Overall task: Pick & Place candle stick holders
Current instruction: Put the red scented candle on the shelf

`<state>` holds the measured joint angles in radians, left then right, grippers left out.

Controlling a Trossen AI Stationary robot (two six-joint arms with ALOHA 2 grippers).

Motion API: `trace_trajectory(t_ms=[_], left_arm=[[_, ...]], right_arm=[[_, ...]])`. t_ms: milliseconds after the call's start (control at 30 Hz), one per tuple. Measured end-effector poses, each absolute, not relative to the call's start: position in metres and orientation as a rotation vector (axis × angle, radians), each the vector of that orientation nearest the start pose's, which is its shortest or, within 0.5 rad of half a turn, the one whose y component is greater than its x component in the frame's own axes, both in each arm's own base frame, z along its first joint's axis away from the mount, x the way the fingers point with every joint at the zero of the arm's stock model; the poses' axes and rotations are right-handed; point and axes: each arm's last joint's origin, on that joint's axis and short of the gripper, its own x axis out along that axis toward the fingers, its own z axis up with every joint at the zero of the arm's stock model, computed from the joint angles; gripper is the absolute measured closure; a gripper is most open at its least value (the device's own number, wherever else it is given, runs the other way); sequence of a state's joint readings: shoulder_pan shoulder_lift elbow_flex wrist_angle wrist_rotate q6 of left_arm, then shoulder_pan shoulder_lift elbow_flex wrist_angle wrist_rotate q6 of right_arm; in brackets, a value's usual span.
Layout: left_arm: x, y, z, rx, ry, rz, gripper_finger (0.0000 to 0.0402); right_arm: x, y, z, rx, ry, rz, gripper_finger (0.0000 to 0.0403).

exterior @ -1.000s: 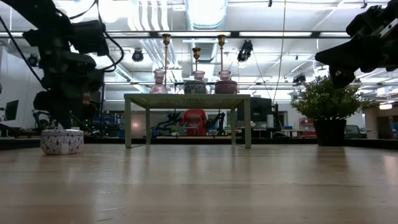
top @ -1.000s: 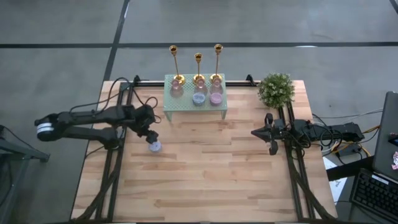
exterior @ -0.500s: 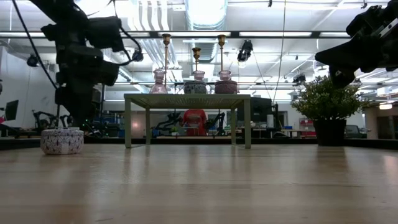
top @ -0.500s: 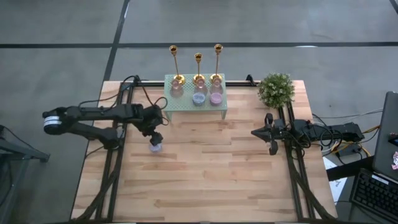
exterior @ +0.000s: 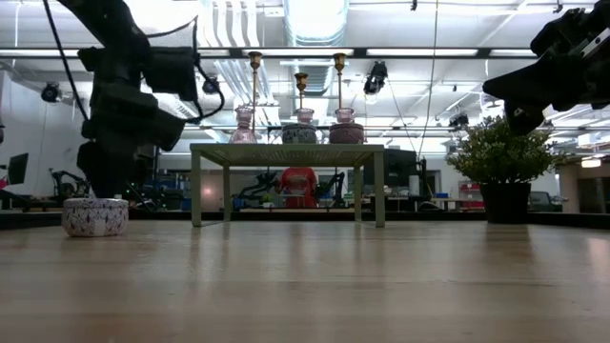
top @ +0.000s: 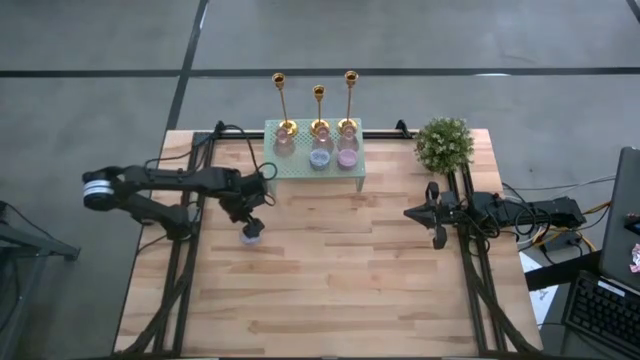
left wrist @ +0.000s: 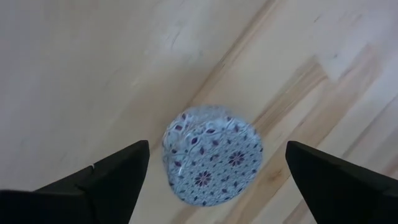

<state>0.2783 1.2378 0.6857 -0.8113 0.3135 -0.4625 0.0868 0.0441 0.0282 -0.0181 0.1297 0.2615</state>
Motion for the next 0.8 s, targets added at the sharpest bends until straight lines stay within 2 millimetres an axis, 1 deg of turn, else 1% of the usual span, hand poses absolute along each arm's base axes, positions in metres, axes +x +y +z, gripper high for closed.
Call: trace_trajectory(t_ms=[200,400,667,800], left_arm=[[0.187,0.044,0.174,-0.813,1.401,0.29,0.0021],[0.19,0.042,0.168,-0.845,1.431,0.264,0.0021],[0.196,0.032,0.161,-0.813,1.482,0.23,0.0021],[0.198,0.029,0.159,-0.782,1.499,0.265,0.0021]], right_arm=[[0.099,0.005,0.168,0.258,0.028,-0.047,0.0394],[0.099,0.005,0.168,0.258,0.028,-0.047,0.0394],[0.099,0.005,0.168,0.258,0.028,-0.047,0.0394],[0.098,0.005,0.168,0.258,0.027,-0.047,0.0394]])
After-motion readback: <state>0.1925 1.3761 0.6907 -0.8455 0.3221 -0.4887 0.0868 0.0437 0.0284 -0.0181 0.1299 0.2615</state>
